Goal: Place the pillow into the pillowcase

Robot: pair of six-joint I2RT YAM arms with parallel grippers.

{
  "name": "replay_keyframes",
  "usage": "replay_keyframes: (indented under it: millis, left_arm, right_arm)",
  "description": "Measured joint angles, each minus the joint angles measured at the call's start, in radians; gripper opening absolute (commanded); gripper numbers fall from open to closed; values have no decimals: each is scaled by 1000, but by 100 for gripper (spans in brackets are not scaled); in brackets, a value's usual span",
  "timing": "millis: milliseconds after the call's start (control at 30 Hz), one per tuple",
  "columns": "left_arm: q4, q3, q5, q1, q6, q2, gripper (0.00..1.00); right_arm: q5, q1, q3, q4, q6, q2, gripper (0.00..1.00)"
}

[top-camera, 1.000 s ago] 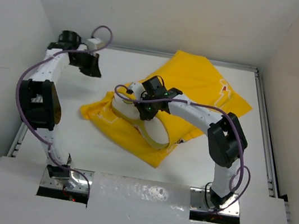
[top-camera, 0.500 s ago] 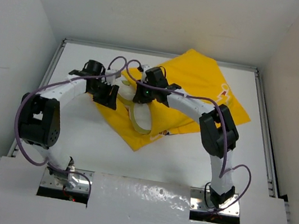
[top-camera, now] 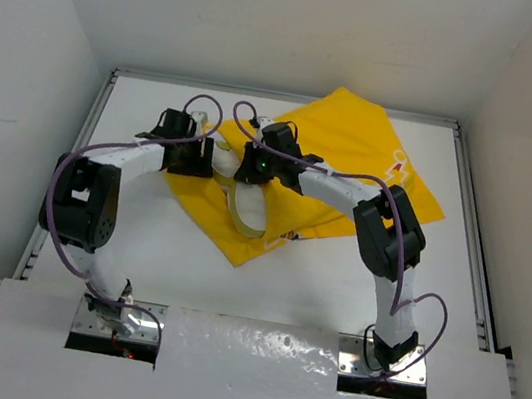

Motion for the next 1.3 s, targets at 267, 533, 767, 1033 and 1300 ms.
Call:
replay_keyframes:
  millis: [267, 533, 767, 1033, 1300]
  left_arm:
    - [29, 94, -75, -2, -37, 194, 0]
    - [-14, 142, 79, 136, -21, 144, 0]
    - [-145, 259, 220, 256, 98, 48, 0]
    - [-216, 344, 440, 252, 228, 27, 0]
    - [-238, 404, 645, 193, 309, 29, 0]
  right_arm:
    - [-1, 0, -2, 5, 4, 0, 0]
    - [-14, 0, -18, -66, -204, -35, 0]
    - [4, 2, -37, -93, -393, -129, 0]
    - [21, 26, 127, -291, -562, -80, 0]
    - [-20, 80, 330, -393, -575, 92, 16]
